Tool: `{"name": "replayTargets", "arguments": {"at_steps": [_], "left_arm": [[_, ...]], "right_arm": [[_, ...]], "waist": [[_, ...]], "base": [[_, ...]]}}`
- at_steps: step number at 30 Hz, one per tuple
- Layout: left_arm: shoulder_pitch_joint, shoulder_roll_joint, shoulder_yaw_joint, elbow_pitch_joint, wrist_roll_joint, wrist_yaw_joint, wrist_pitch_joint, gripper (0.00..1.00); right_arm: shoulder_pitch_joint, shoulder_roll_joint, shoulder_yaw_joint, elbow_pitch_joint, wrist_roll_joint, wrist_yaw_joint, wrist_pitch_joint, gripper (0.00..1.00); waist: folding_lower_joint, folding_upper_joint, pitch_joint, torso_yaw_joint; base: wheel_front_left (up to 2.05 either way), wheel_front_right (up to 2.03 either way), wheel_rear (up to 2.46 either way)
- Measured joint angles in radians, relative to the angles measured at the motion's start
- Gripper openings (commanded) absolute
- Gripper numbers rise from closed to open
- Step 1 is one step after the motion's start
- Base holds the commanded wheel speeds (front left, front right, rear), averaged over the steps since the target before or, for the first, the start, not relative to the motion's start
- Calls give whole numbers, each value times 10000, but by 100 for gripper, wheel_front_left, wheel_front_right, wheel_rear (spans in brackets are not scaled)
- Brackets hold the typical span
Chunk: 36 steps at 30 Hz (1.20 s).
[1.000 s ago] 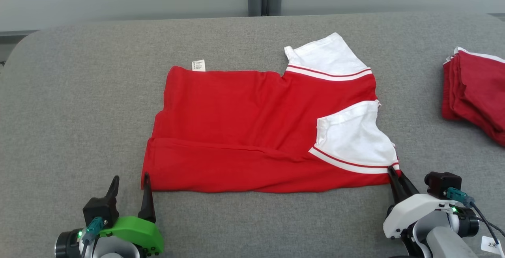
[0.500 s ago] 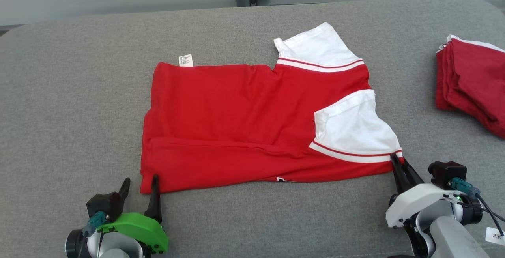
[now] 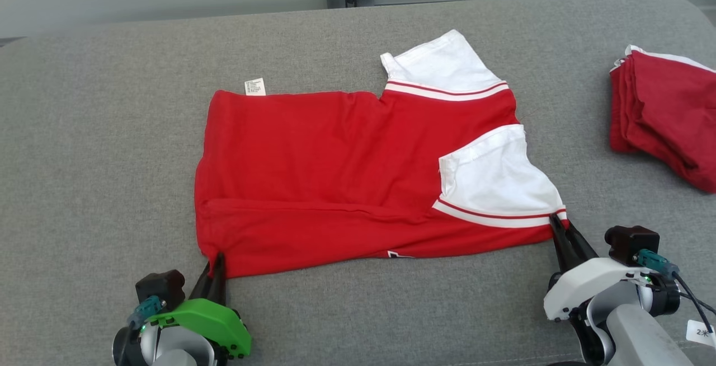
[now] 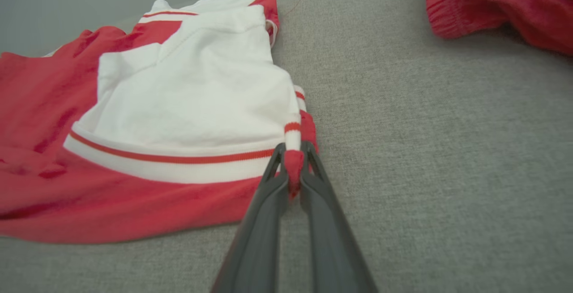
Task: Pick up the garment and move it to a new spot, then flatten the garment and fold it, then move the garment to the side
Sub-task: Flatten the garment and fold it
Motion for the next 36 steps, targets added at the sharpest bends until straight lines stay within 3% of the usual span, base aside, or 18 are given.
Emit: {"name": "replayTargets", "arguments": {"at_steps": [30,31,32,33,36], "left_arm": [[1223,242,965,1104,1024,-27,21,1],[1233,244,1014,1160,1043,-6,23,42],[1236,242,1072,1143,1058,6,23,100],[1236,242,1103,1076,1103,19,23,100],[1236,249,1290,629,1246,151,23,100]], "right_arm": [[1545,138,924,-6,460,0,0,0],[1608,109,947,23,481,2,0,0],[1655,100,872,27,491,6,0,35],[1664,88,800,50,510,6,0,100],[1637,33,468,-73,493,4,0,100]], "waist": [[0,0,-2076,81],[0,0,-2082,99],[0,0,-2074,110],[0,0,-2054,119],[0,0,-1949,155]], "base": [[0,0,0],[0,0,0],[0,0,0],[0,0,0],[0,0,0]]}}
